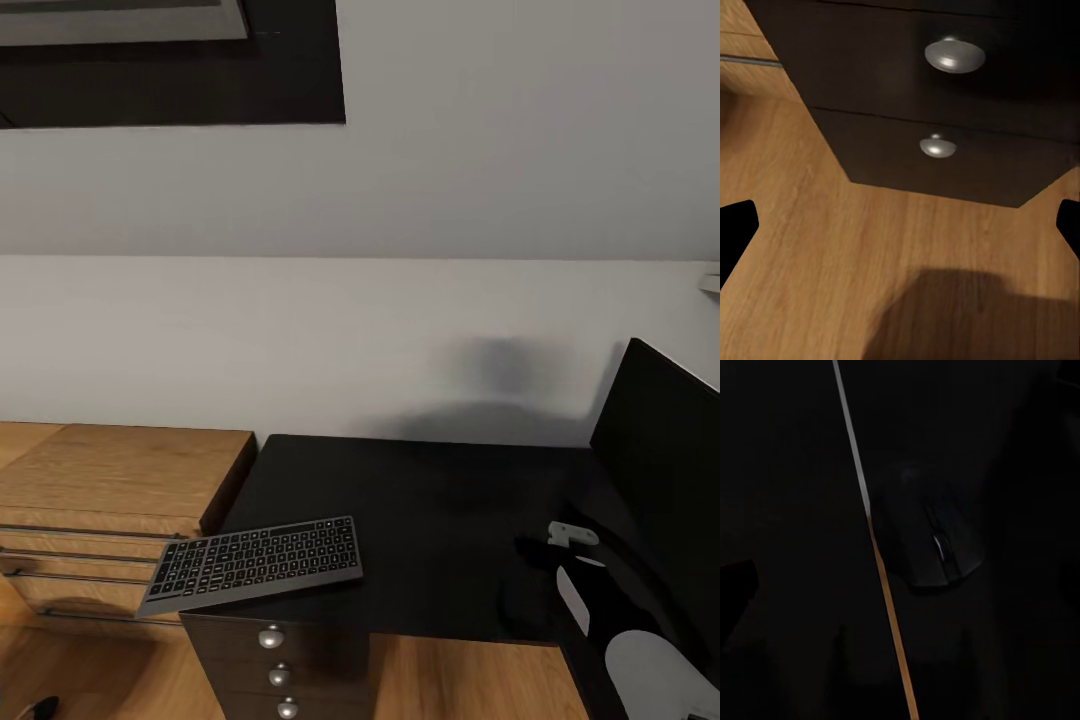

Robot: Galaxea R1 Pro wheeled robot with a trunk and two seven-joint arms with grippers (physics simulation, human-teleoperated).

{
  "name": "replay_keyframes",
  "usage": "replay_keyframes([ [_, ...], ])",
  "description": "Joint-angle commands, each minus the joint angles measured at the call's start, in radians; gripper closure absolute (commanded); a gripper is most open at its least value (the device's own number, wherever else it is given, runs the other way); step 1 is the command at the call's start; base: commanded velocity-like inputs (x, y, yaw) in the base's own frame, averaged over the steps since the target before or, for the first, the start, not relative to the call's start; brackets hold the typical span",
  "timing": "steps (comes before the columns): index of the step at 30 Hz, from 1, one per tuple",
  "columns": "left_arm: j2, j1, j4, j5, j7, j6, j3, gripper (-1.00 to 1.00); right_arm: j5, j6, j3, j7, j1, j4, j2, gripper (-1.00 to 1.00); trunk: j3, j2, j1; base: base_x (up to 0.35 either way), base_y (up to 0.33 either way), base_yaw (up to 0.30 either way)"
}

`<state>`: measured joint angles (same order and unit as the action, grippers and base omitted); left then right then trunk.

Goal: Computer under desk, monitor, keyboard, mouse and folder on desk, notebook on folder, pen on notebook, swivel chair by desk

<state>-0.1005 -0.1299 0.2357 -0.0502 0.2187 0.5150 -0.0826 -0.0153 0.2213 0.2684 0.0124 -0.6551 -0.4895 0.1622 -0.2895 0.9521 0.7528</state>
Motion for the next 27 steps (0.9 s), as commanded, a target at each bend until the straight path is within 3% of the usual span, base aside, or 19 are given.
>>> replay_keyframes([
  [1,-0.004,-0.001,0.005,-0.005,0.007,0.001,-0.008,-1.0,-0.002,0.006,0.003,0.001,0.0,-0.002,-0.001,-1.0,-0.001,0.001,0.0,0.0,0.0,0.0],
  [4,-0.028,-0.001,0.097,-0.004,0.007,-0.084,-0.008,-1.0,-0.002,0.007,0.003,-0.001,0.0,-0.002,-0.001,-1.0,-0.001,0.001,0.0,0.0,0.0,0.0],
  [5,-0.032,0.0,0.153,-0.004,0.007,-0.157,-0.008,-1.0,-0.002,0.007,0.003,-0.001,0.0,-0.002,-0.001,-1.0,-0.001,0.001,0.0,0.0,0.0,0.0],
  [7,-0.039,0.007,0.342,-0.005,0.006,-0.401,-0.007,-1.0,-0.002,0.007,0.003,-0.002,0.0,-0.003,-0.001,-1.0,-0.001,0.001,0.0,0.0,0.0,0.0],
  [10,-0.04,0.044,0.537,-0.007,0.005,-0.6,-0.007,-1.0,-0.002,0.007,0.003,-0.002,0.0,-0.003,-0.001,-1.0,-0.001,0.001,0.0,0.0,0.0,0.0],
  [12,-0.042,0.098,0.751,-0.009,0.005,-0.767,-0.012,-1.0,-0.002,0.007,0.003,-0.002,0.0,-0.003,-0.001,-1.0,-0.001,0.001,0.0,0.0,0.0,0.0],
  [14,-0.042,0.139,0.898,-0.013,0.004,-0.867,-0.039,-1.0,-0.002,0.007,0.003,-0.002,0.0,-0.003,-0.001,-1.0,-0.001,0.001,0.0,0.0,0.0,0.0],
  [16,-0.042,0.158,0.982,-0.025,0.004,-0.926,-0.064,-1.0,-0.002,0.007,0.003,-0.003,0.0,-0.003,-0.001,-1.0,-0.001,0.001,0.0,0.0,0.0,0.0],
  [17,-0.042,0.171,1.054,-0.046,0.005,-0.98,-0.09,-1.0,-0.002,0.007,0.003,-0.003,0.0,-0.003,-0.001,-1.0,-0.001,0.001,0.0,0.0,0.0,0.0],
  [19,-0.041,0.179,1.115,-0.075,0.005,-1.026,-0.116,-1.0,-0.002,0.007,0.003,-0.003,0.0,-0.003,-0.001,-1.0,-0.001,0.001,0.0,0.0,0.0,0.0],
  [20,-0.041,0.184,1.159,-0.106,0.007,-1.06,-0.143,-1.0,-0.002,0.007,0.003,-0.003,0.0,-0.003,-0.001,-1.0,-0.001,0.001,0.0,0.0,0.0,0.0],
  [24,-0.041,0.191,1.249,-0.173,0.012,-1.109,-0.216,-1.0,-0.002,0.006,0.002,-0.002,0.0,-0.003,-0.002,-1.0,-0.001,0.001,0.0,0.0,0.0,0.0],
  [27,-0.041,0.192,1.315,-0.184,0.014,-1.119,-0.229,-1.0,-0.002,0.005,0.002,-0.002,0.0,-0.003,-0.003,-1.0,-0.001,0.001,0.0,0.018,0.0,0.0],
])
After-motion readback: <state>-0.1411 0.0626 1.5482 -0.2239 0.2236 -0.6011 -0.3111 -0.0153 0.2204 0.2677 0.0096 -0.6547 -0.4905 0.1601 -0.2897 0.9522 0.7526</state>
